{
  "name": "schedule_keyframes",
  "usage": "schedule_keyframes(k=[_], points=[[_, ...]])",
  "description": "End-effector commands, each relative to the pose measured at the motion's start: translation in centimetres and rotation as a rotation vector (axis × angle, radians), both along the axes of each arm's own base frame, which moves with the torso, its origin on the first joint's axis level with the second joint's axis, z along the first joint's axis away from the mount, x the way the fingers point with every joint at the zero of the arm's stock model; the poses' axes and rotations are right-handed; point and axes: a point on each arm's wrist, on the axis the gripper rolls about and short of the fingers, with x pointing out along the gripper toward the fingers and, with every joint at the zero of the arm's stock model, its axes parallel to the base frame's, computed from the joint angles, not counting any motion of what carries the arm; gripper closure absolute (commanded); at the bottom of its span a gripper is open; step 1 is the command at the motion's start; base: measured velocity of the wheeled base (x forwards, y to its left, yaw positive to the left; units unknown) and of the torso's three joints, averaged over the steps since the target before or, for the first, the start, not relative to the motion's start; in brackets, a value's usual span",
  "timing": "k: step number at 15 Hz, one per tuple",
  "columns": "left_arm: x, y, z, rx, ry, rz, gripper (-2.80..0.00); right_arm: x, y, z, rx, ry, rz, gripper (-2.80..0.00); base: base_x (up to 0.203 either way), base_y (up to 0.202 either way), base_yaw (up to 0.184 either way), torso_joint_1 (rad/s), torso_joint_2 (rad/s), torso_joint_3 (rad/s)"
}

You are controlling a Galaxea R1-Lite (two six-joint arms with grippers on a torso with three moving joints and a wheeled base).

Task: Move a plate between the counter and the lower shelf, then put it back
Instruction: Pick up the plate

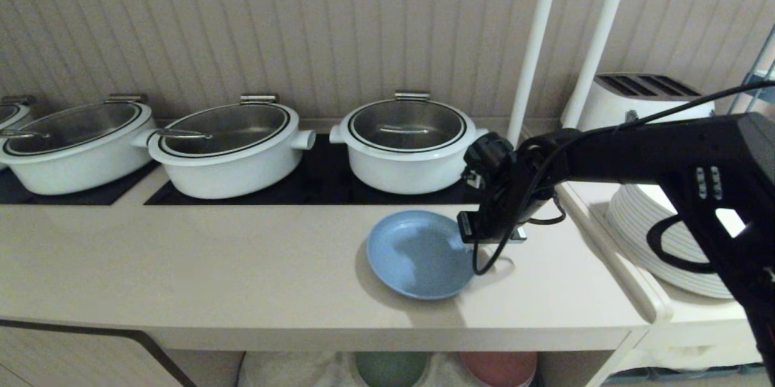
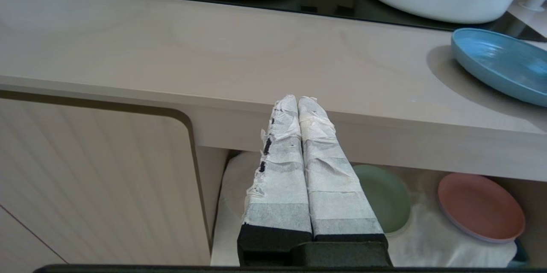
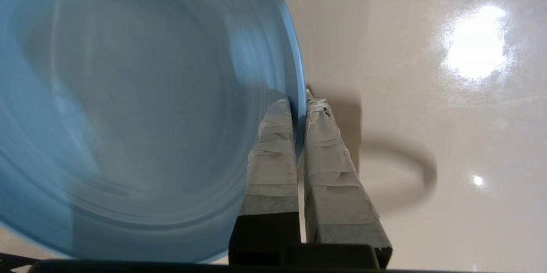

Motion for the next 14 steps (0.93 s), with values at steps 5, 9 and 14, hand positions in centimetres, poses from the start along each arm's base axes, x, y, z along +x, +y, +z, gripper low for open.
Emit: schedule_keyframes(k=[5, 9, 14], points=[[0.0, 0.0, 0.0, -0.001, -0.002, 0.001, 0.00, -0.1, 0.0, 0.0, -0.004, 0.006, -0.003, 0.00, 0.000, 0.000, 0.000, 0.000, 0.00, 0.000], [0.0, 0.0, 0.0, -0.001, 0.000, 0.001, 0.00, -0.3, -0.3, 0.7, 0.003, -0.001, -0.008, 0.00, 0.000, 0.000, 0.000, 0.000, 0.00, 0.000], [0.0, 0.0, 0.0, -0.001, -0.001, 0.001, 0.00, -0.6, -0.9, 1.9, 0.016, -0.019, -0.025, 0.00, 0.000, 0.000, 0.000, 0.000, 0.00, 0.000]])
